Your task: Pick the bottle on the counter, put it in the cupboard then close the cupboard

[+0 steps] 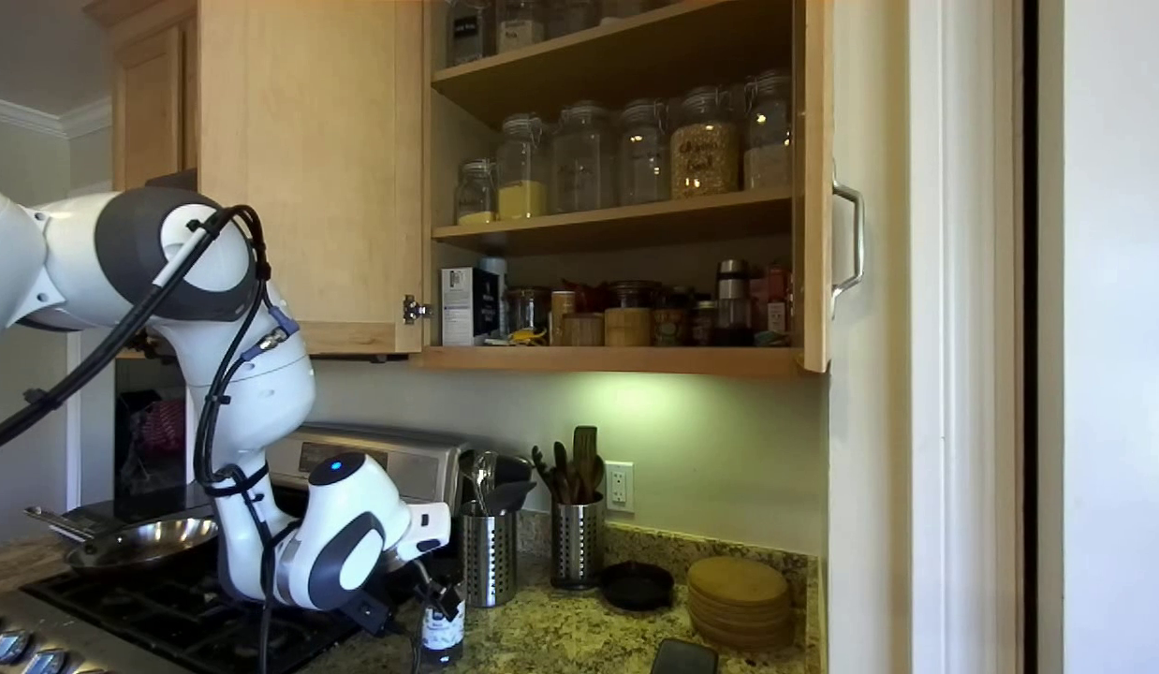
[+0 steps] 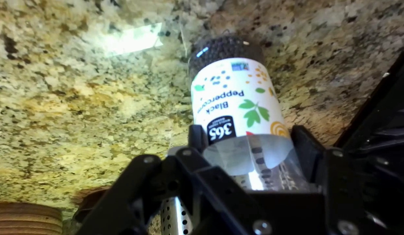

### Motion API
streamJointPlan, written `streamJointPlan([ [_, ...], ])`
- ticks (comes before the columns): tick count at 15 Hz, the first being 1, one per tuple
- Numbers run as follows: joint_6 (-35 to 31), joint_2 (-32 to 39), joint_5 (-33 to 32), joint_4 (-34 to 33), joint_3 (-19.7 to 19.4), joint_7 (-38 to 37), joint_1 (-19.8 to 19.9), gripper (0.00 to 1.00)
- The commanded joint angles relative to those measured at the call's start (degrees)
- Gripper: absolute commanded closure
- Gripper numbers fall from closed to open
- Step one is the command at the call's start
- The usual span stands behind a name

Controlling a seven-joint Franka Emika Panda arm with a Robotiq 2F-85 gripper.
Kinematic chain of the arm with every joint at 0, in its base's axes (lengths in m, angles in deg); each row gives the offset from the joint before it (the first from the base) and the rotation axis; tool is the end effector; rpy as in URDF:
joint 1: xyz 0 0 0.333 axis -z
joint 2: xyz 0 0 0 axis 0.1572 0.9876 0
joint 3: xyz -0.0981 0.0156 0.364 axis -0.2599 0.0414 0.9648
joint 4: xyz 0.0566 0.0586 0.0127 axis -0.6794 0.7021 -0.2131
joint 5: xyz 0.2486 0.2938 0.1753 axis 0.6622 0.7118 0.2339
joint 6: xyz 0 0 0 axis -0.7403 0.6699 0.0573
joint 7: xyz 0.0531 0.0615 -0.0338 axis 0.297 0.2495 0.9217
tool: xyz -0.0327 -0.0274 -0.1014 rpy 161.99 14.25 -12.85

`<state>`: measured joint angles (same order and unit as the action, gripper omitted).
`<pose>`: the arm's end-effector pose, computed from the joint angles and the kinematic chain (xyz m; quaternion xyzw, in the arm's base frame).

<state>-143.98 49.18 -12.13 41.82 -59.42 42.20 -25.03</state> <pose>0.6188 0.1113 0.2013 -0.9453 0.0700 -0.3138 0.0546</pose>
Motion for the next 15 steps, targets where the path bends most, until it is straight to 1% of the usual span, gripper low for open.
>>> streamJointPlan([
  [1, 0.0, -1.6, 3.4, 0.8, 3.2, 3.3, 3.4, 0.58],
  [2, 0.0, -1.8, 3.8, 0.7, 3.6, 3.5, 3.8, 0.61],
  [4, 0.0, -2.3, 4.3, 0.7, 4.1, 3.8, 4.6, 0.62],
  [9, 0.0, -4.0, 5.8, 1.8, 3.0, 5.3, 3.6, 0.62],
  [12, 0.0, -6.4, 7.1, 5.0, 1.6, 6.5, 2.4, 0.62],
  [13, 0.0, -7.6, 6.7, 6.6, 2.0, 7.0, 2.8, 0.62],
  [15, 0.8, -10.1, 6.8, 9.1, 1.5, 8.4, 2.4, 0.62],
])
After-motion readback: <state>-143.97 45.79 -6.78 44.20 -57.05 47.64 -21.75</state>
